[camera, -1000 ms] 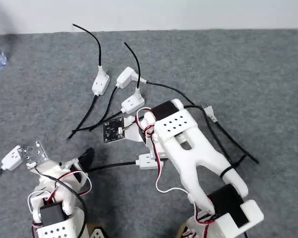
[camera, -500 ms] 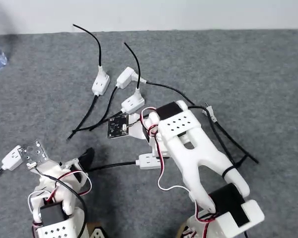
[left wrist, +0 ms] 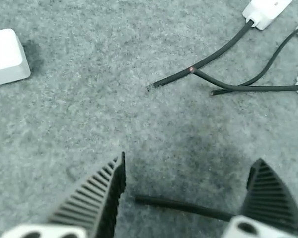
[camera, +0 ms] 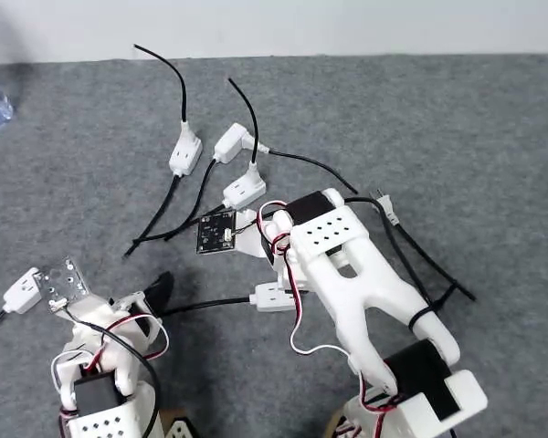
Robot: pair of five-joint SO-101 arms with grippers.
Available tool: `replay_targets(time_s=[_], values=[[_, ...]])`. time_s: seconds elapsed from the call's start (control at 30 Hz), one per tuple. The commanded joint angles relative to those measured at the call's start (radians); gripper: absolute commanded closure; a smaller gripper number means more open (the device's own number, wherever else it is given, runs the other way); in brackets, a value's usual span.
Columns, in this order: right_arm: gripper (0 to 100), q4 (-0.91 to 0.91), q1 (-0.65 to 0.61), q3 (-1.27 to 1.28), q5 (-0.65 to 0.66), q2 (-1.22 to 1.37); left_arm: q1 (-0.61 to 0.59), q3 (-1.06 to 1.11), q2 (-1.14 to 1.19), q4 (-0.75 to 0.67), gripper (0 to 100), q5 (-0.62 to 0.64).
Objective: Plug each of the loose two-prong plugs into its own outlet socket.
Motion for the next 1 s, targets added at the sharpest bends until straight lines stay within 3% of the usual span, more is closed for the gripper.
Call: replay_targets(time_s=[0.0,0.47,0.97], values=[[98.8,0.024,-0.019,-0.002,-0.012,-0.015,-0.008,-0.008,-0.012,0.008,63,-0.011],[98.8,0.07,-0.019,-0.005,-0.031,-0.096,-0.008,-0.008,-0.012,0.008,63,-0.011],[98.8,-0.013,-0.028,0.055,-0.038,-0.088,-0.008,-0.008,-0.012,0.008,63,-0.011]])
